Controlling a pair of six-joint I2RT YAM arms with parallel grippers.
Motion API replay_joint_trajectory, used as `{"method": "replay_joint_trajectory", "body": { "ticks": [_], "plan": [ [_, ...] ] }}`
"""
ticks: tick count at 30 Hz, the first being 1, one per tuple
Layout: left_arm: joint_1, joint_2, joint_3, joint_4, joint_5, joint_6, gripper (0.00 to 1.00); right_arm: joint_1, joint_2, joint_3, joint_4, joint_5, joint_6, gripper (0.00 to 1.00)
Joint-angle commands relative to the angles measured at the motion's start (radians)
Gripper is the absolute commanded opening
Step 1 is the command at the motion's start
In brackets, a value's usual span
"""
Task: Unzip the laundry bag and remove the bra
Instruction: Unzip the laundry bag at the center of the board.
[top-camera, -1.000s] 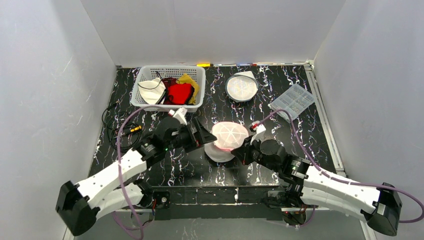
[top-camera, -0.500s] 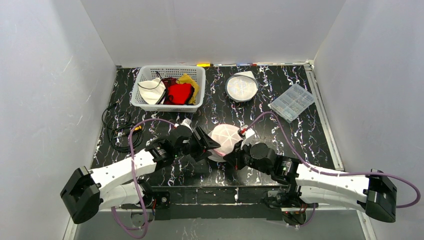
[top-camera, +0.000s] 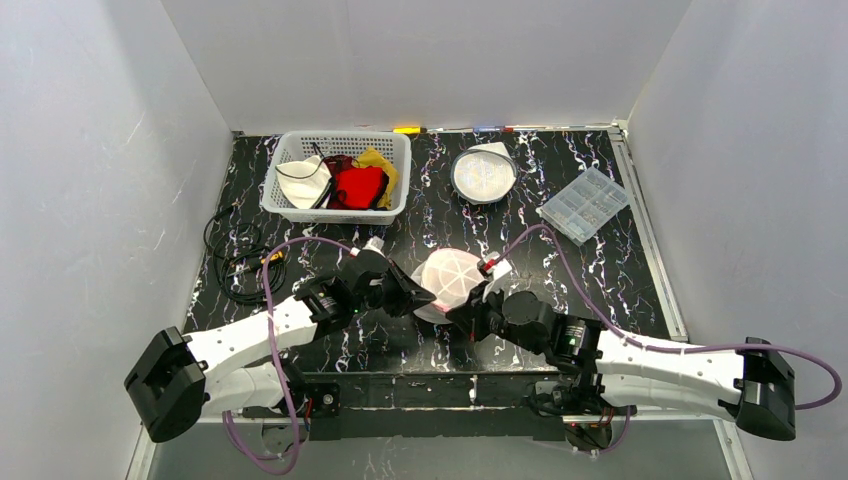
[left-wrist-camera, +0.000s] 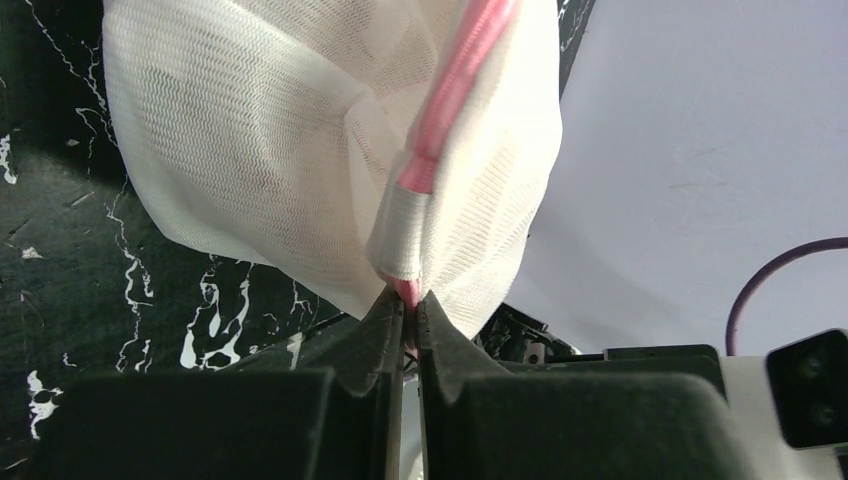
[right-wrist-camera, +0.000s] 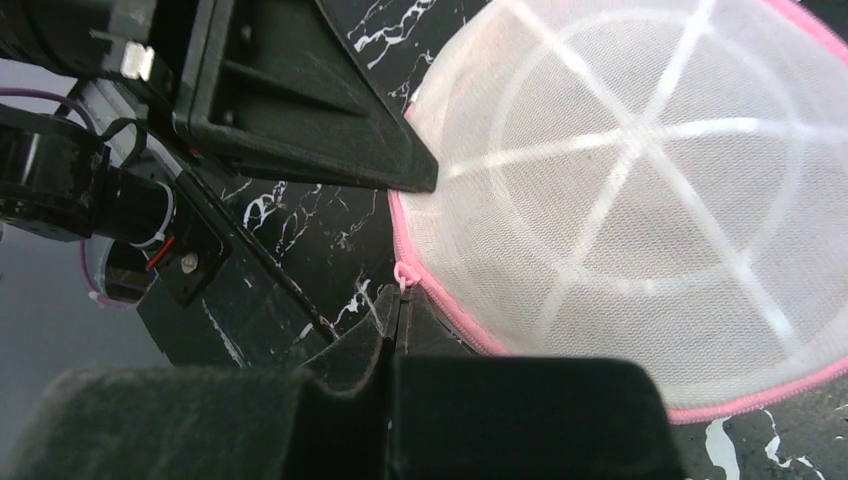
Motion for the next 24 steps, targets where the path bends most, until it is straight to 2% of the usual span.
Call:
{"method": "replay_joint_trajectory", "body": {
  "ticks": [1,10,15,19,24],
  "plan": [
    [-0.004,-0.006,0.021,-0.036,-0.041,0.012,0.00,0.009,-0.045,0.061,-0.020,0.047,-0.012,0.01],
    [-0.004,-0.037,0.043,-0.115,-0.095,0.062,0.00,0.011,-0.120,0.062,-0.194,0.146,0.016,0.01],
    [-0.003,-0.053,0.055,-0.082,-0.077,0.171,0.00,0.010,-0.160,0.057,-0.248,0.185,0.035,0.01],
    [0.020,-0.024,0.132,-0.078,0.016,0.358,0.00,0.010,-0.208,0.054,-0.189,0.134,0.010,0.01],
    [0.068,0.081,0.342,-0.098,0.248,0.522,0.00,0.011,-0.228,0.127,-0.211,0.111,-0.056,0.01]
  ]
}}
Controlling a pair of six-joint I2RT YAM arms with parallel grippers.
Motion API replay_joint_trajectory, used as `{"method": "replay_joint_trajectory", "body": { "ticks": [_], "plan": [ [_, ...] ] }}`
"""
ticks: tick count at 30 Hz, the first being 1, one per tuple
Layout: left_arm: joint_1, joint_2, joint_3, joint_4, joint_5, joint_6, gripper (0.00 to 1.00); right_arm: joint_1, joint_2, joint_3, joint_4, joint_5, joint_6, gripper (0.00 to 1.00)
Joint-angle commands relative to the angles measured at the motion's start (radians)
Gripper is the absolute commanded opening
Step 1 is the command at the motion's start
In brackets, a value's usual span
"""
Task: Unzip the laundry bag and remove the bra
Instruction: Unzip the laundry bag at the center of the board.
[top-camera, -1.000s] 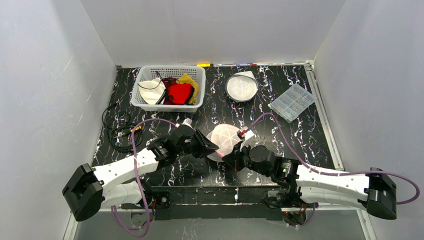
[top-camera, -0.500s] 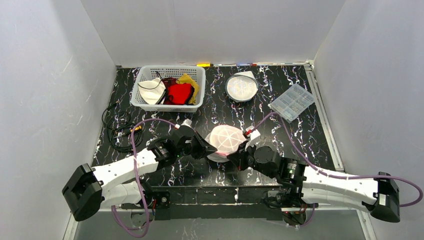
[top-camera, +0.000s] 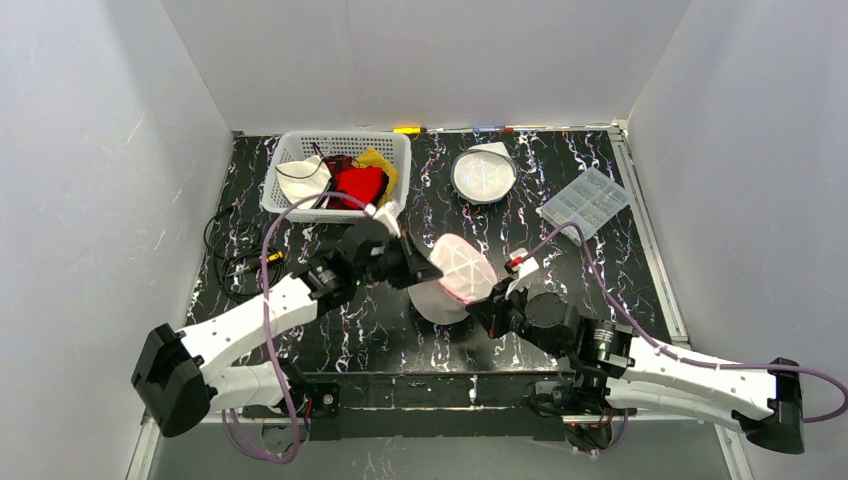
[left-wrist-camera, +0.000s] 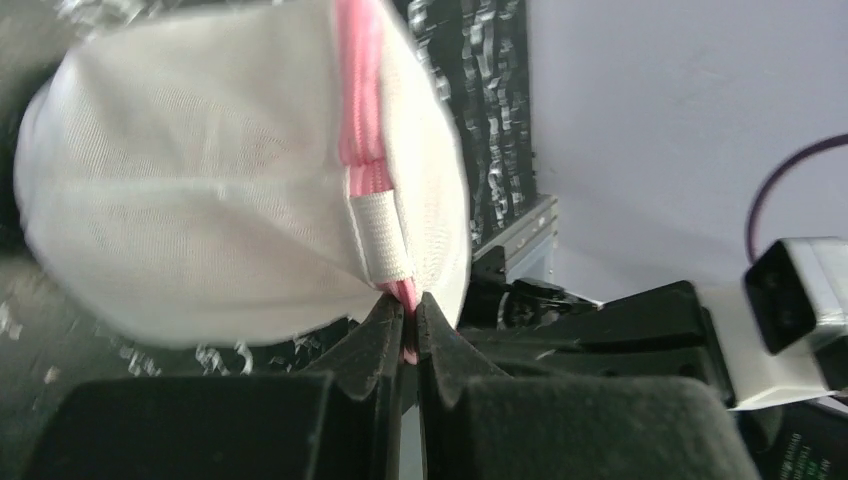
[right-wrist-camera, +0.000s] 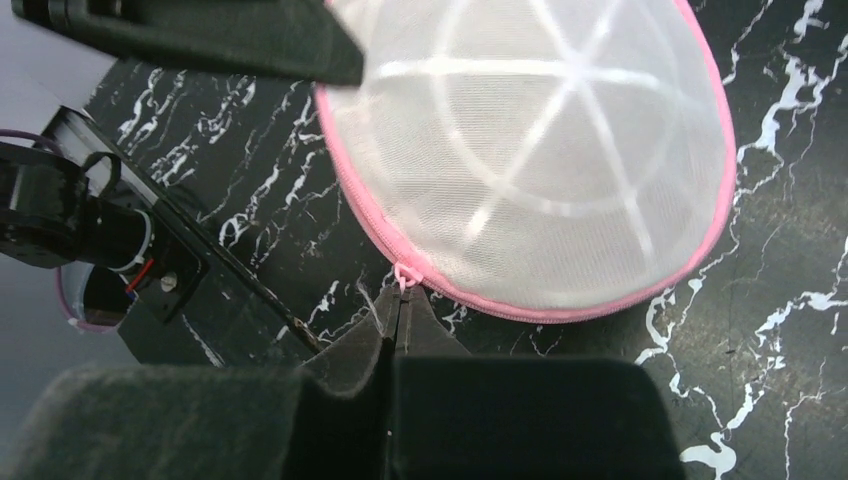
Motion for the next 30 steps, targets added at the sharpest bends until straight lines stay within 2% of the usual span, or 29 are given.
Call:
{"method": "replay_joint_trajectory", "body": {
  "ticks": [1,4,8,13,21,23,25,27,30],
  "plan": [
    [0.033,0.086,0.214,-0.017,0.225,0.216,0.00,0.006,-0.022,0.123,0.004,-0.014,-0.072,0.01],
    [0.037,0.151,0.331,-0.051,0.323,0.302,0.00,0.006,-0.027,0.181,0.009,-0.066,-0.094,0.01],
    [0.064,0.208,0.361,-0.014,0.423,0.315,0.00,0.006,0.002,0.200,0.011,-0.085,-0.088,0.01],
    [0.084,0.225,0.230,0.080,0.448,0.291,0.00,0.005,0.053,0.149,0.032,-0.076,-0.041,0.01],
    [0.086,0.168,0.049,0.096,0.343,0.271,0.00,0.008,0.130,0.056,0.111,-0.067,0.035,0.01],
    [0.085,0.133,0.037,0.069,0.314,0.268,0.15,0.010,0.146,0.052,0.138,-0.062,0.046,0.01],
    [0.086,0.092,0.026,0.033,0.291,0.271,0.44,0.013,0.153,0.056,0.143,-0.058,0.051,0.01],
    [0.087,0.045,0.013,-0.016,0.263,0.258,0.66,0.015,0.158,0.067,0.142,-0.054,0.053,0.01],
    [0.084,-0.034,-0.015,-0.071,0.218,0.209,0.82,0.019,0.166,0.077,0.137,-0.049,0.053,0.01]
  ]
}}
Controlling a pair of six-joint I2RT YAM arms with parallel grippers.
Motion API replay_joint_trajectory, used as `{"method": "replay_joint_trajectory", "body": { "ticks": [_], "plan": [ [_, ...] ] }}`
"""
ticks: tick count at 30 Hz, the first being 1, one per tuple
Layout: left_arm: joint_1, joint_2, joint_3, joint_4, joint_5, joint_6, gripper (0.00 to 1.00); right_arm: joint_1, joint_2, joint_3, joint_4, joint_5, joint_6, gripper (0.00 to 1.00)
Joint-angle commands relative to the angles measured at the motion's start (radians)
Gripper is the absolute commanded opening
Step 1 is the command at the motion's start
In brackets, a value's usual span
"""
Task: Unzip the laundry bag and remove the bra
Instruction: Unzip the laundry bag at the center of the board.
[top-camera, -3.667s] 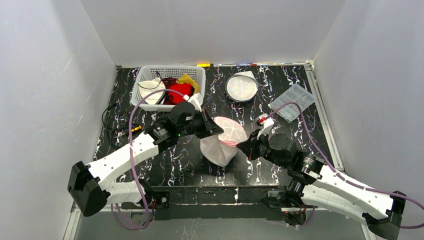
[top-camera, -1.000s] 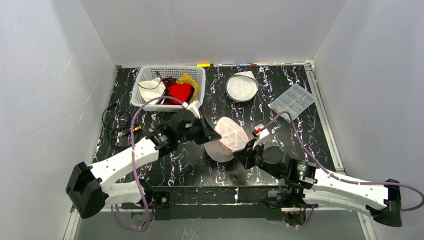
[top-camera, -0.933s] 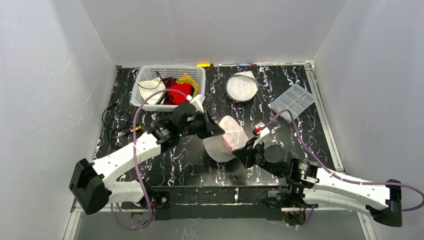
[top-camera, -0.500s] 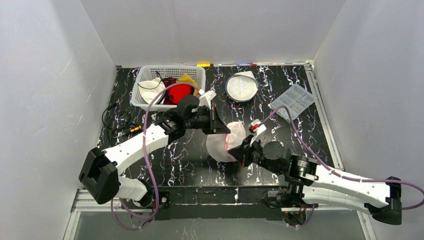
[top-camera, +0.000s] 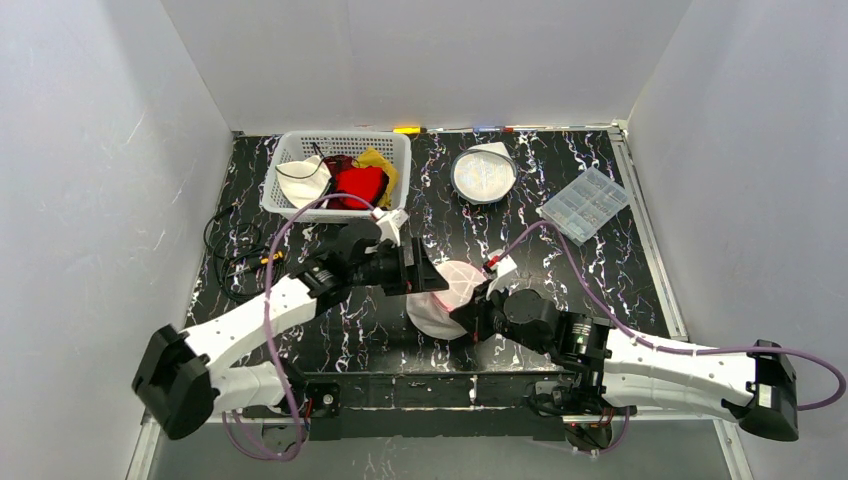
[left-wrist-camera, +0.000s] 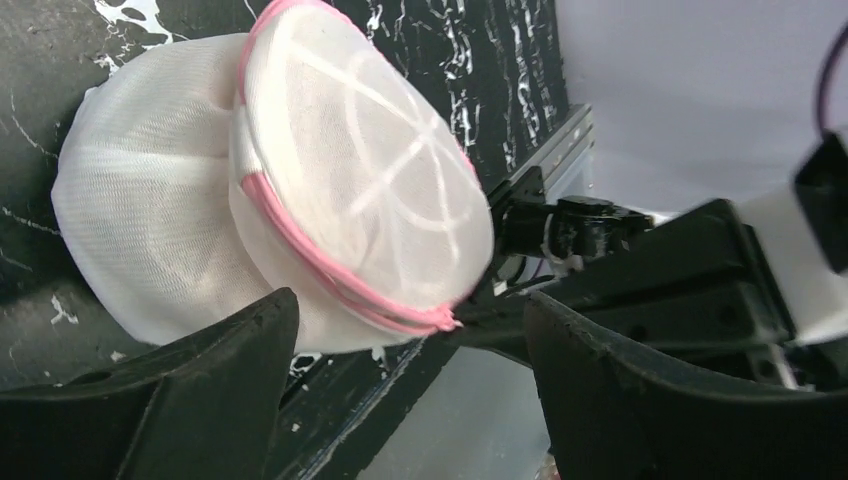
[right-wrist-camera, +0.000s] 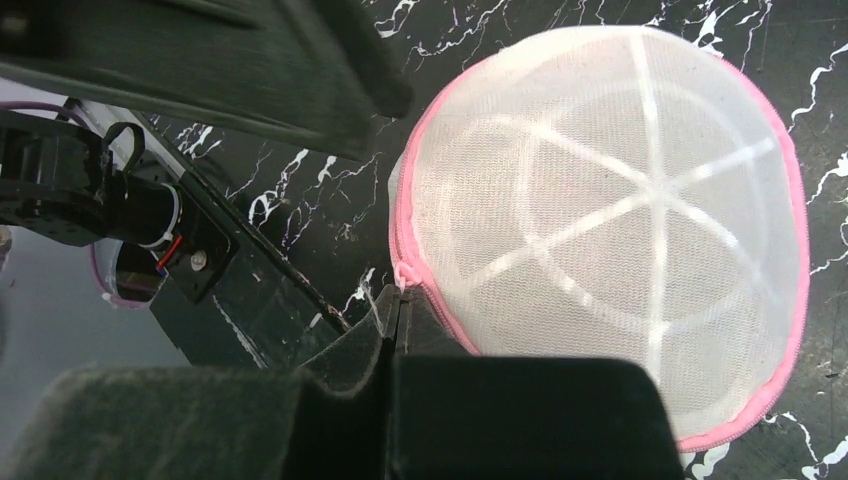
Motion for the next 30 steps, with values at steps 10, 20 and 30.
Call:
{"method": "replay_joint_trajectory", "body": {
  "ticks": [10,20,30],
  "plan": [
    [-0.073,-0.188,-0.079,-0.137,-0.164,-0.273,0.84,0.014,0.041,0.037,0.098,0.028,0.002,0.01],
    [-0.105,-0.089,-0.082,-0.063,-0.217,-0.419,0.58,0.021,0.055,0.032,0.123,0.026,-0.015,0.01],
    [-0.106,-0.014,-0.063,-0.038,-0.242,-0.425,0.15,0.024,0.028,0.031,0.094,0.019,-0.043,0.01]
  ]
}}
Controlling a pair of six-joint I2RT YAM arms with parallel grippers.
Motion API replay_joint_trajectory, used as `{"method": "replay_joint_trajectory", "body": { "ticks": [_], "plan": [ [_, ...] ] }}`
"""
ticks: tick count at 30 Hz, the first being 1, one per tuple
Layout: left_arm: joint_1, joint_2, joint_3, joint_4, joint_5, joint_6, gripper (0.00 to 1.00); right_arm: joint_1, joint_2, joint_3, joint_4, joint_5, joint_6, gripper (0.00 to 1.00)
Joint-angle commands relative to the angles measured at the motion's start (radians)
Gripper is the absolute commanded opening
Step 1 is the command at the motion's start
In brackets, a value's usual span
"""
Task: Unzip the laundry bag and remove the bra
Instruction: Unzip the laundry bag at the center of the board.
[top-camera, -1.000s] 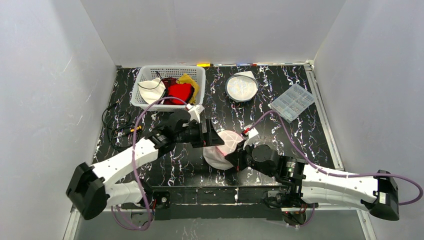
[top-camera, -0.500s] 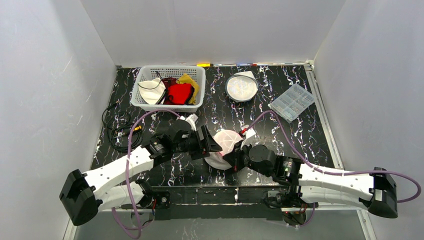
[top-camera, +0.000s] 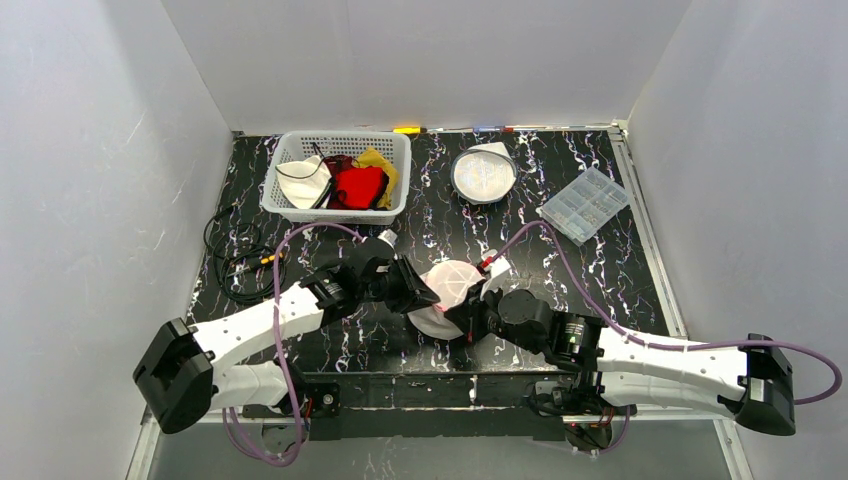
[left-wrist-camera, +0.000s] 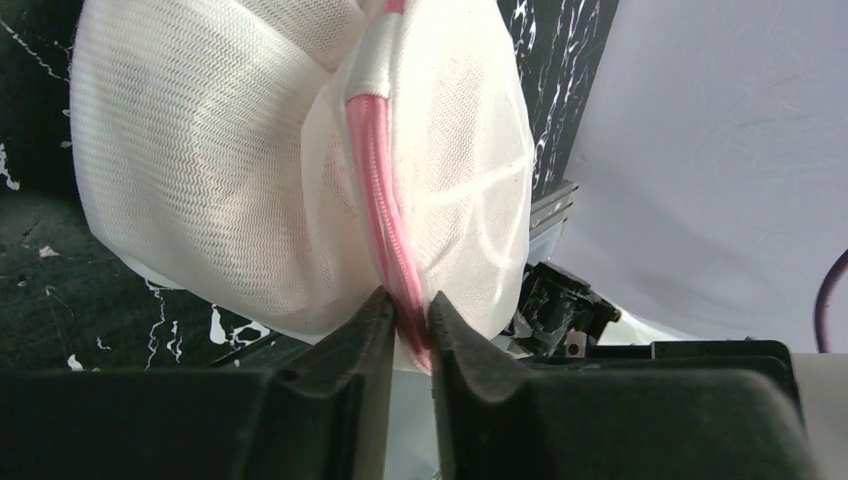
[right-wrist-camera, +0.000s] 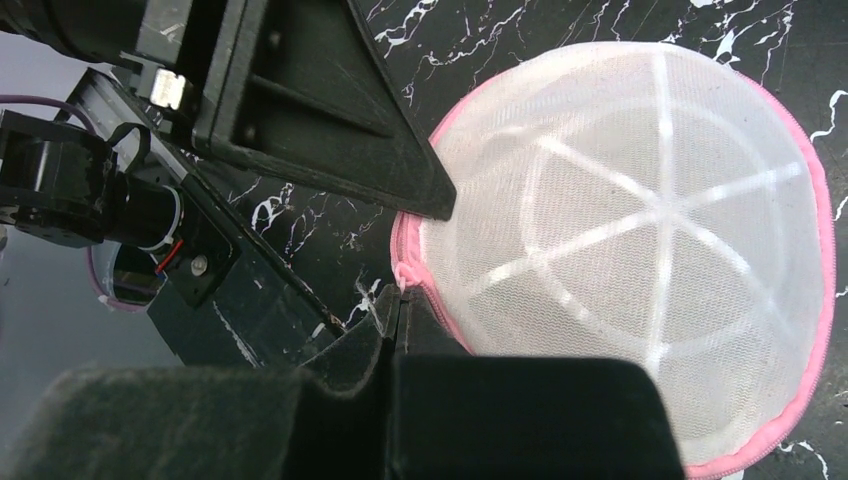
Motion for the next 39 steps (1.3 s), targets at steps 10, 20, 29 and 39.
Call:
{"method": "replay_joint_trajectory", "body": {
  "ticks": [10,20,29,39],
  "plan": [
    [-0.001,-0.009,0.013,-0.040,-0.084,0.025,0.00,0.010,-0.106,0.072,-0.178,0.071,-0.049,0.01],
    [0.021,-0.038,-0.001,0.072,0.013,0.190,0.00,0.010,-0.217,0.076,-0.292,0.150,-0.075,0.01],
    [0.108,0.123,0.271,0.153,0.424,0.431,0.00,0.009,-0.234,0.229,-0.319,-0.008,-0.244,0.01],
    [0.121,0.275,0.240,0.155,0.423,0.489,0.03,0.010,-0.186,0.098,-0.157,-0.014,-0.145,0.01]
  ]
}}
